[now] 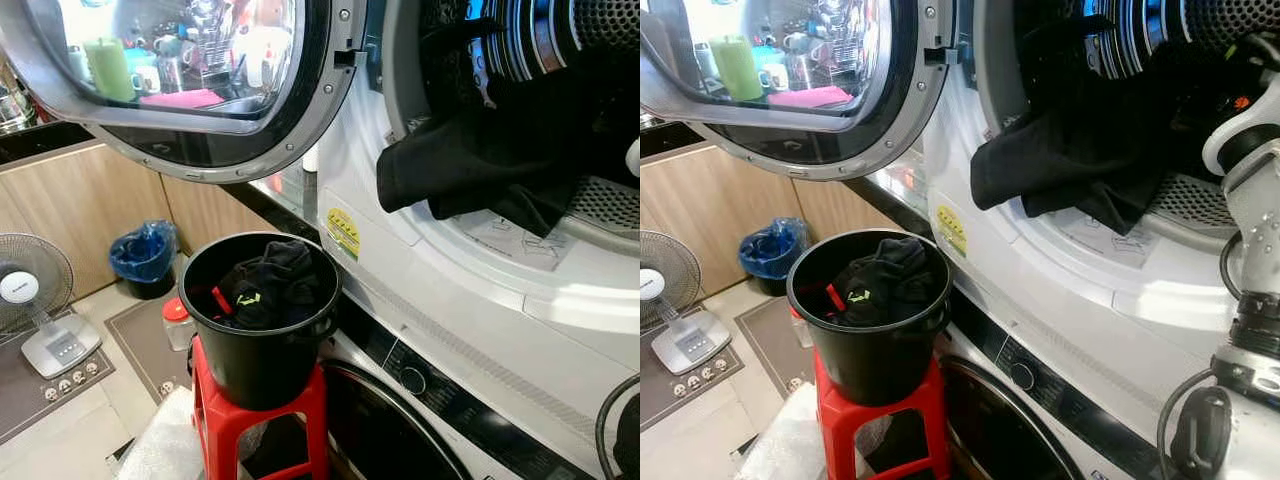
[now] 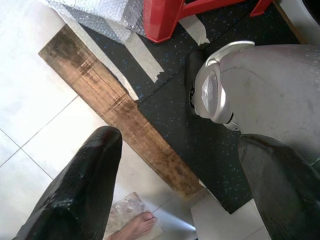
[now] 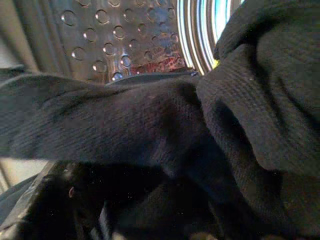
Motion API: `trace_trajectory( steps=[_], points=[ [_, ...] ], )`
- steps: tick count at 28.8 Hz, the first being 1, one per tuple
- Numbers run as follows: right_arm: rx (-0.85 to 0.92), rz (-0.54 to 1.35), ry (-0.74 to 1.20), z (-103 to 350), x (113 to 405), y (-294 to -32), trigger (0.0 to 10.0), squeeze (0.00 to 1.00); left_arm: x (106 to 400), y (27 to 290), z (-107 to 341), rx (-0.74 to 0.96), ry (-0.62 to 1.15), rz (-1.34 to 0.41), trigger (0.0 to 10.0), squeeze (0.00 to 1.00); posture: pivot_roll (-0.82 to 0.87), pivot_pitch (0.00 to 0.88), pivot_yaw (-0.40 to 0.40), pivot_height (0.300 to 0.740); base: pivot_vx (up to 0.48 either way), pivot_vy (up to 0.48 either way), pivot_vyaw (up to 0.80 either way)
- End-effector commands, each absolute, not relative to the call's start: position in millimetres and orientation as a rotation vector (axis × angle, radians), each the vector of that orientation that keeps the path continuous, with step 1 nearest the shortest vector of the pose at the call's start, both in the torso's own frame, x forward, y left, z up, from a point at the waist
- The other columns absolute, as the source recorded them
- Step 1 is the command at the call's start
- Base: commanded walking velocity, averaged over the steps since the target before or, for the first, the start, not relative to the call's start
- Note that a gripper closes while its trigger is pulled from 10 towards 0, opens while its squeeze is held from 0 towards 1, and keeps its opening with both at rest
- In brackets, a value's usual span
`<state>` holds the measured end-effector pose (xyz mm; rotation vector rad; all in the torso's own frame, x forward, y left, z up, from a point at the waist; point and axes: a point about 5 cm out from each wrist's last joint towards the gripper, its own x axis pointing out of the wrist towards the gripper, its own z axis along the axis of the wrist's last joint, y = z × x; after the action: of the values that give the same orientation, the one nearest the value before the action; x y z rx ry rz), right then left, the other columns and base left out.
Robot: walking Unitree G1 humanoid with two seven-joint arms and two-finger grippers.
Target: Clothes washing
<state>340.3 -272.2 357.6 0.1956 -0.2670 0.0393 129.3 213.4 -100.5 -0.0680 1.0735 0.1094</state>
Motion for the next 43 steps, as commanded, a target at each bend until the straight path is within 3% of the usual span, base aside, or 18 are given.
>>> trace_trajectory(
  steps=[1, 9, 17, 25, 36, 43],
  points=[
    [0.203, 0.055, -0.297, 361.8, 333.6, -273.0, 10.0, 0.0, 123.4, 211.3, -103.1, -0.073, 1.099, 0.109, 10.0, 0.0, 0.04, 0.064, -0.04, 0.74, 0.0, 0.0, 0.0],
    [0.145, 0.243, -0.382, 354.3, 308.2, -263.5, 10.0, 0.0, 121.2, 211.5, -103.8, -0.075, 1.105, 0.111, 10.0, 0.0, 0.04, 0.062, -0.043, 0.74, 0.0, 0.0, 0.0],
    [0.188, 0.386, -0.479, 337.8, 288.3, -267.8, 10.0, 0.0, 121.3, 211.3, -103.7, -0.075, 1.105, 0.107, 10.0, 0.0, 0.04, 0.059, -0.041, 0.74, 0.0, 0.0, 0.0],
    [0.237, 0.654, -0.58, 322.6, 259.2, -256.5, 10.0, 0.0, 122.2, 213.5, -103.0, -0.071, 1.103, 0.106, 10.0, 0.0, 0.05, 0.061, -0.036, 0.74, 0.0, 0.0, 0.0],
    [0.125, 0.406, -0.388, 287.4, 277.0, -279.3, 10.0, 0.0, 122.6, 214.8, -102.5, -0.048, 1.099, 0.098, 10.0, 0.0, 0.04, 0.069, -0.028, 0.74, 0.0, 0.0, 0.0],
    [0.095, 0.472, -0.412, 291.0, 280.9, -267.4, 10.0, 0.0, 151.8, 214.1, -90.5, -0.013, 0.971, 0.028, 10.0, 0.0, 0.05, 0.072, -0.028, 0.74, 0.0, 0.0, 0.0]
  ],
)
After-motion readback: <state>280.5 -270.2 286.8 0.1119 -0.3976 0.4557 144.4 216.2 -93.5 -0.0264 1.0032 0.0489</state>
